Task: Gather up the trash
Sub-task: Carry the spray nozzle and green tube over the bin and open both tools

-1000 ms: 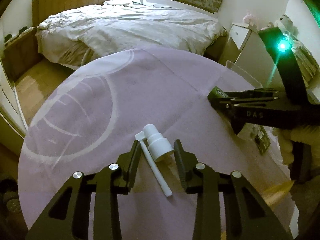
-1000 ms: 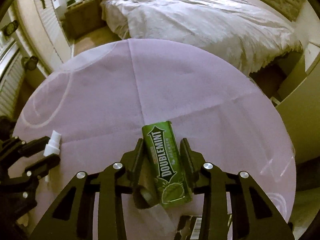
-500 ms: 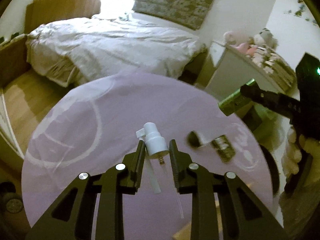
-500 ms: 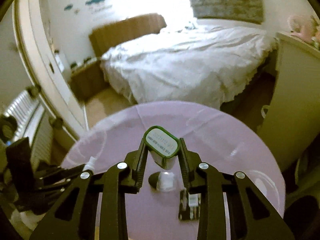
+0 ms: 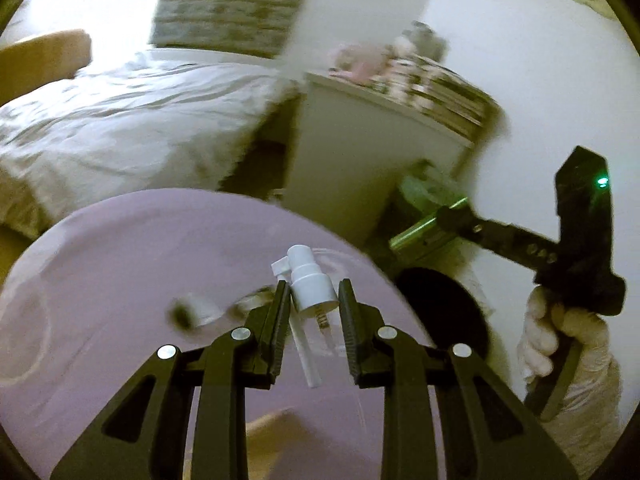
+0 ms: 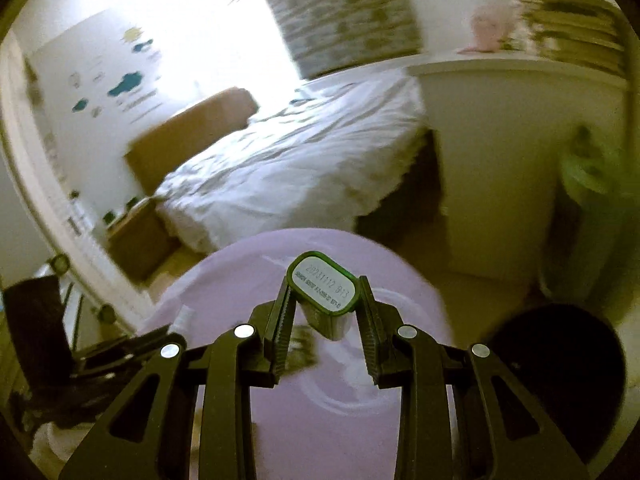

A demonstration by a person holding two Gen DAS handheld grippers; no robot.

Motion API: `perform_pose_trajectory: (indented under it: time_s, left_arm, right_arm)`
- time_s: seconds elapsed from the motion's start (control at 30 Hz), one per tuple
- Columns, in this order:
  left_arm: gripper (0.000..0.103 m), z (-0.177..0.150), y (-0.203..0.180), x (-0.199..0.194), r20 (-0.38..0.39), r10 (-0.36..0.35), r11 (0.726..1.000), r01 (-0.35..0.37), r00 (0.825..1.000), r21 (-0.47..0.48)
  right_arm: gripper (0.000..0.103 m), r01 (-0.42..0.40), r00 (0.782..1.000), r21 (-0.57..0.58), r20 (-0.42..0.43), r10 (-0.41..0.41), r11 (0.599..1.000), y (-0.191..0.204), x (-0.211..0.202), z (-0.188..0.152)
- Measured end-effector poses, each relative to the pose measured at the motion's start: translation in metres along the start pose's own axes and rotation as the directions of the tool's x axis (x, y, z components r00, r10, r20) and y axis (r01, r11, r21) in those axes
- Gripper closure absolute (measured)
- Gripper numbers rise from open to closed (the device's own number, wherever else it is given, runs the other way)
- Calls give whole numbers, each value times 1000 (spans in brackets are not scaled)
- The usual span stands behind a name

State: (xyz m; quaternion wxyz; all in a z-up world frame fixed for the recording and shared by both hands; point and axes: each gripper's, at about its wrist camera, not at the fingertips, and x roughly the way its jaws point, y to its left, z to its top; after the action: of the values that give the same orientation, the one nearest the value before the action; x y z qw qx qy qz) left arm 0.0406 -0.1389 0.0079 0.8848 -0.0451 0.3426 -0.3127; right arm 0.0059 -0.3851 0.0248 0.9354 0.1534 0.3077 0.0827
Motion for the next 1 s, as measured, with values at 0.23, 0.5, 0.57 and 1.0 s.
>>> perform_pose_trajectory:
  time_s: [0.23,0.5,0.57,1.0]
  left_arm:
    - [78,6,-65,48,-59,-144,986,148,988,78]
    - [78,5,-109,93,-141,-253,959,267,957,90]
    - [78,6,-117,105,-162,-266,955,283,950,89]
    - [78,-10,-160,158,-274,-274,940,318,922,128]
  right_arm:
    - [72,106,994,99,14,-108,989,-70,-32,-20]
    - [72,201,979,173,-5,-203,964,-124,-50,-46]
    - [72,212,977,190,-13,-214,958,-132,-51,-51]
    - [72,267,964,282,-88,-252,921,-186,-47,-89]
